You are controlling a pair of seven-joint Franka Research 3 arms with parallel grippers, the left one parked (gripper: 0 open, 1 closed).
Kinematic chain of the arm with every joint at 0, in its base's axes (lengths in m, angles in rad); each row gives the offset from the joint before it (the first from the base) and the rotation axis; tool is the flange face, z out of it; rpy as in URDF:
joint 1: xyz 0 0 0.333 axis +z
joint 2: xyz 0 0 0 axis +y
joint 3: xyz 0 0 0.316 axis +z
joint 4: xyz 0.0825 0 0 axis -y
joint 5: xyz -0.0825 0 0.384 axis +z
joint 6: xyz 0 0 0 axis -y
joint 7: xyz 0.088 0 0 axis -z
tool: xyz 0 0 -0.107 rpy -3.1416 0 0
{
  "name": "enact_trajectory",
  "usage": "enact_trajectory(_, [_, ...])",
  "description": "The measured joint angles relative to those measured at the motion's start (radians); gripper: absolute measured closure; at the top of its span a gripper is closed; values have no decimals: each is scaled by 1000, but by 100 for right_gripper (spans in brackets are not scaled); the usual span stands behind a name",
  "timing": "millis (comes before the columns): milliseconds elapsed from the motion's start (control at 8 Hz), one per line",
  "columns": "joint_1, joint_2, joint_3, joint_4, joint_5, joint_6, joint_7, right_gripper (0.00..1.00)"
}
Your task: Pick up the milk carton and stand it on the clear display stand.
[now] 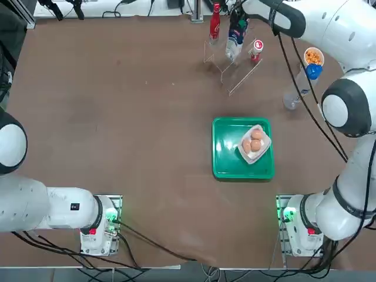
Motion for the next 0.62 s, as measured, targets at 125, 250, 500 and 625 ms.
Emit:
enact_trajectory(125, [1,0,-1,7,-16,-12,19,0])
enact_trajectory(250, [1,0,-2,25,-36,-40,41,0])
enact_trajectory(500, [2,-2,-2,78,-61,-128,62,0])
enact_trajectory(625, [3,-3,-2,98,-66,-160,75,0])
